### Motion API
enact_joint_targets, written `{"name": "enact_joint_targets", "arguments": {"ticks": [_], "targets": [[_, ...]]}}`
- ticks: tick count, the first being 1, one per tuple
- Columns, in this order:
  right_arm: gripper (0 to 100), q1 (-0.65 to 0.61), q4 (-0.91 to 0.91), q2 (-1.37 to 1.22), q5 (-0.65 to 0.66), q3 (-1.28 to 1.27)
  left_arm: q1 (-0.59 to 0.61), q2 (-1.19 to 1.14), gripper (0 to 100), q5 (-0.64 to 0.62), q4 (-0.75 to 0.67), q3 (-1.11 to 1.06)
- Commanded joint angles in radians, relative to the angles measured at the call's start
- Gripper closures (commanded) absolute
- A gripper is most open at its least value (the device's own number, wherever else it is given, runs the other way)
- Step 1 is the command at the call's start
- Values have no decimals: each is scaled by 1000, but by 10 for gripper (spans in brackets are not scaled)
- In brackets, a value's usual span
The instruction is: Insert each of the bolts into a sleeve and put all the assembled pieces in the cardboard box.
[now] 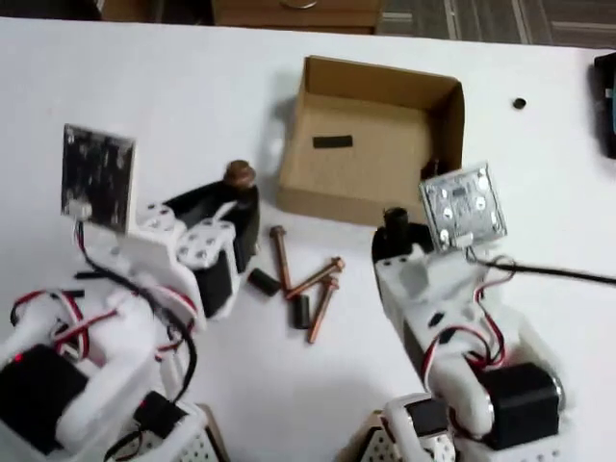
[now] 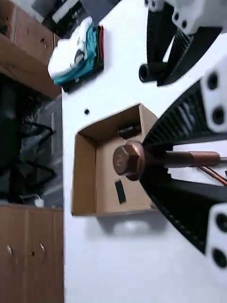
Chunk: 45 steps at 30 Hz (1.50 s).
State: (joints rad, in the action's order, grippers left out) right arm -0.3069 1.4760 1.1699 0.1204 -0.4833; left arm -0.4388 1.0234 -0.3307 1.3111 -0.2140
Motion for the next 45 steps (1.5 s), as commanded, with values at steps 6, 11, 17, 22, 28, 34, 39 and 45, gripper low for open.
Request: {"name": "enact_joint_targets", "arguments": {"ticks": [6,11,17,22,28,34,39,45], "targets": [[980,-114,-22,200,-101,-141,-123,58,976,8,-364,-177],[980,-122,-21,305,-164,-239,-124,57,976,-11,-466,-203],[980,-124,-65,472,-164,-384,-221,2,976,-17,-519,-197],[980,-220,-97,618,-167,-506,-229,-32,976,-17,-519,-197],[980,-240,-219,628,-164,-577,-229,-38,976,-17,-509,-219],[980,-240,-308,628,-164,-597,-227,-35,976,-64,-505,-263],[980,-240,-325,628,-164,-601,-227,-38,976,-68,-503,-265],[980,-240,-363,628,-164,-603,-227,-34,976,-69,-511,-314]]}}
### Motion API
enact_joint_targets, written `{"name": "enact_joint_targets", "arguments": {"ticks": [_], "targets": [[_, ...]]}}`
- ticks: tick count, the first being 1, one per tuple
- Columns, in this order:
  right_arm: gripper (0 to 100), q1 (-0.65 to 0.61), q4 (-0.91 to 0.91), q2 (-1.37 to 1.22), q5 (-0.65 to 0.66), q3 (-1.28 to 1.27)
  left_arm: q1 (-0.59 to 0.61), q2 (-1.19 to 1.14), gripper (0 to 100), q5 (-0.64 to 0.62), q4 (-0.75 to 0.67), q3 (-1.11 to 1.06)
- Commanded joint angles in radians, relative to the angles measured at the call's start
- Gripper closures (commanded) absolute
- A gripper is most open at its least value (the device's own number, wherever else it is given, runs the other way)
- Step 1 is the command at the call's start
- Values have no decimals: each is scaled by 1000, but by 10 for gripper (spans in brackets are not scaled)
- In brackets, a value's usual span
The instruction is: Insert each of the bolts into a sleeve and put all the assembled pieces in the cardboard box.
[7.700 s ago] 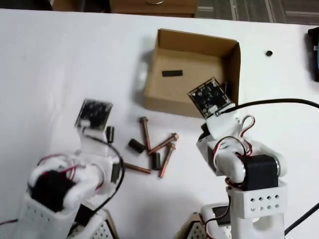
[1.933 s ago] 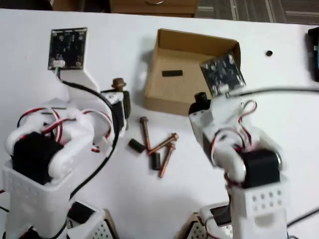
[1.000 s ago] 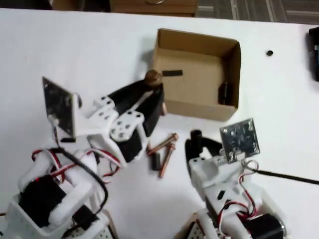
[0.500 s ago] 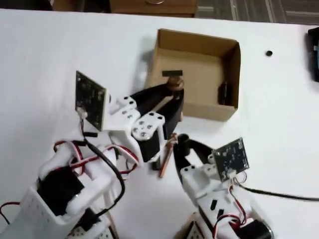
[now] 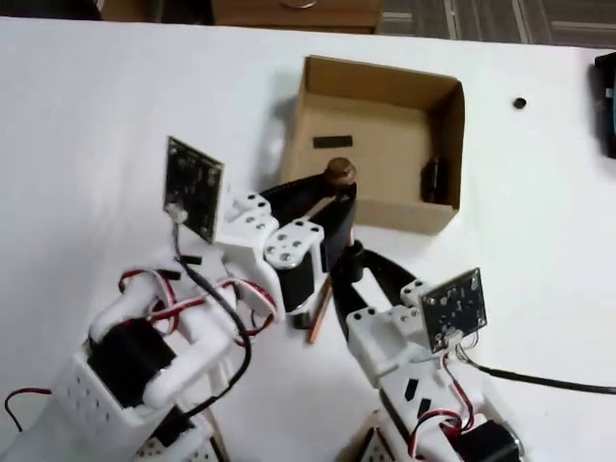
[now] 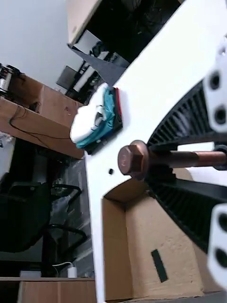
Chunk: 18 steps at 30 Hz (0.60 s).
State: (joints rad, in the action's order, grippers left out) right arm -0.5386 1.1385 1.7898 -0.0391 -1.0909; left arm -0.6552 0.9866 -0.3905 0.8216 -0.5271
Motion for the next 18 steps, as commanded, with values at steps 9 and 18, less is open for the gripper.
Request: {"name": "enact_joint_targets", "arguments": {"ticks": [9,18], "targets": [[980,-54,-24,8,-8,9,-8,0,976,-9,-23,-5],[980,-50,-41,8,-5,15,-9,5,976,-9,2,-8]]}}
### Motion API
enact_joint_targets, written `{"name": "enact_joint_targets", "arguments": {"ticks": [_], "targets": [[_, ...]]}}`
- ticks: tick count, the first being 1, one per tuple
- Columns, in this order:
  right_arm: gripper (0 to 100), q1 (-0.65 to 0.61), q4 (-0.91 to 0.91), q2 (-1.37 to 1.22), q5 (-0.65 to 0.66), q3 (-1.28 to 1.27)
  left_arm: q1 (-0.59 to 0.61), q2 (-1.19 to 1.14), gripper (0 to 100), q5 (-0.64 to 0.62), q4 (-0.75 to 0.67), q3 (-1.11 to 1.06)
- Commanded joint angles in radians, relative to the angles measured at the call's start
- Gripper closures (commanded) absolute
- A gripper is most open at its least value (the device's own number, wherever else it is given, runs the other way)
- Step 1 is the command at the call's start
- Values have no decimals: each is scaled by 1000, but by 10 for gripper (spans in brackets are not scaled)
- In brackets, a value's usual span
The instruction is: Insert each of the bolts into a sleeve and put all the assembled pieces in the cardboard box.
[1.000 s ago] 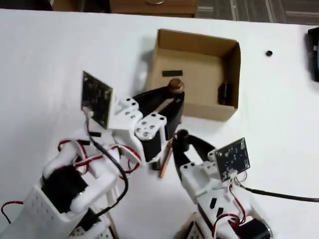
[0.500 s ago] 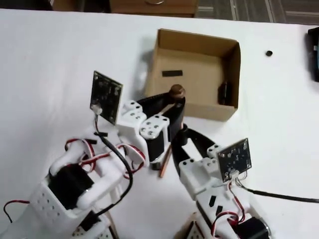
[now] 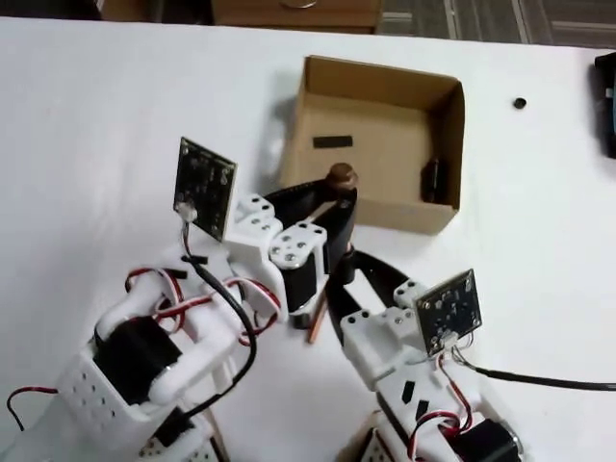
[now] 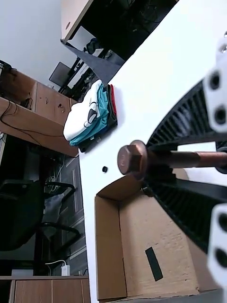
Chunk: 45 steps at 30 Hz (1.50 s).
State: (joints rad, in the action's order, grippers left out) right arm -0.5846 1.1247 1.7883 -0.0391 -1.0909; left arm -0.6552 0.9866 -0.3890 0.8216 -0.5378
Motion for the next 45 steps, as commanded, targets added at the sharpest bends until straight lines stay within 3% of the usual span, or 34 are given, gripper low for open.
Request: {"name": "enact_joint_targets", "arguments": {"ticks": [1,17,26,45], "targets": [[980,-4,-27,10,-5,20,-9,6,976,-11,17,2],[980,47,-48,10,-5,44,-11,44,976,-100,176,-2],[980,51,-48,10,-5,44,-58,123,974,-101,169,-150],[980,-4,-31,8,-5,48,-98,123,976,-101,129,-217]]}}
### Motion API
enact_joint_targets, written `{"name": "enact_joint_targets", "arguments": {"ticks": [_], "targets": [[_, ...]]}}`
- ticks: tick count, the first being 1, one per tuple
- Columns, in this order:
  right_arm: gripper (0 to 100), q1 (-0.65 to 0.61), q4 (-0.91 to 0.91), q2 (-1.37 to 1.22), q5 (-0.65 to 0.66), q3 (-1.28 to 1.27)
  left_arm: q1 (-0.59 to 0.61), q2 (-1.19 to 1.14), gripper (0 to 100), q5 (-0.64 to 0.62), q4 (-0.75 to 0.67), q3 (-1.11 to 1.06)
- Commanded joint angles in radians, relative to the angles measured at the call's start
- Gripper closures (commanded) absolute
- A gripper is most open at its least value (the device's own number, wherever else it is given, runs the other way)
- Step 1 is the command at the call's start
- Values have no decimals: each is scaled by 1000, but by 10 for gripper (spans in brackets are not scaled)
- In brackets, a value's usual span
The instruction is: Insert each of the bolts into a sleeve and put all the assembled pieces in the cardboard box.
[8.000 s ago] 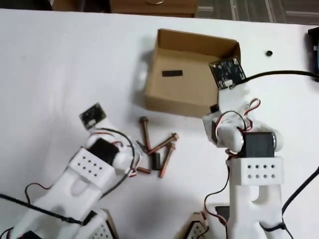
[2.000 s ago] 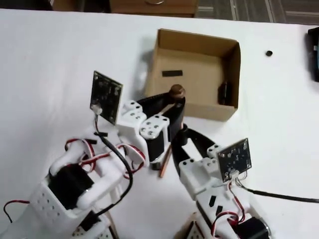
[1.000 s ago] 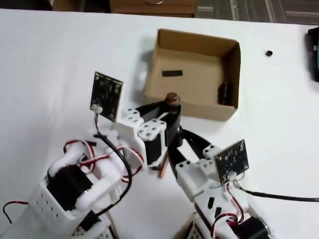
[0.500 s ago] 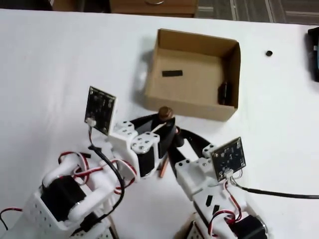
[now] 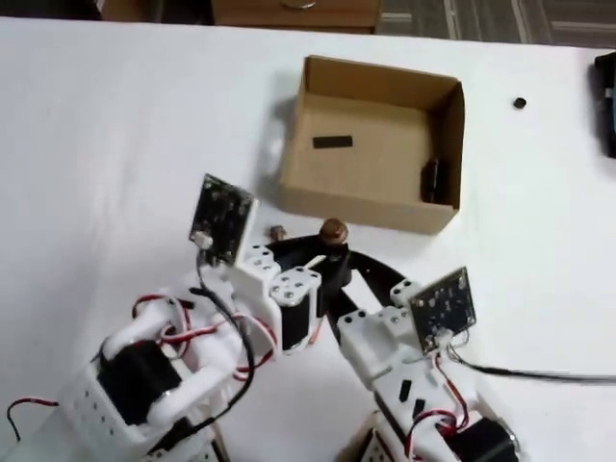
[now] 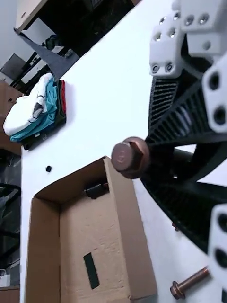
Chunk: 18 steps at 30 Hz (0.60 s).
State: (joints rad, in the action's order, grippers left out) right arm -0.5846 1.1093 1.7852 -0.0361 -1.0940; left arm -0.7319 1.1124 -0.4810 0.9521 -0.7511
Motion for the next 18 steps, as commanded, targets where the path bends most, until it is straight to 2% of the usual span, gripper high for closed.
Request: {"name": "enact_joint_targets", "arguments": {"ticks": [1,6,12,18], "targets": [[980,-4,-16,12,-8,51,-21,-3,976,-9,2,-4],[980,-2,-16,12,-8,51,-23,2,965,-8,21,-2],[980,1,-2,12,-8,51,-23,3,814,-8,61,2],[980,1,2,12,-8,46,-25,3,815,-3,61,61]]}}
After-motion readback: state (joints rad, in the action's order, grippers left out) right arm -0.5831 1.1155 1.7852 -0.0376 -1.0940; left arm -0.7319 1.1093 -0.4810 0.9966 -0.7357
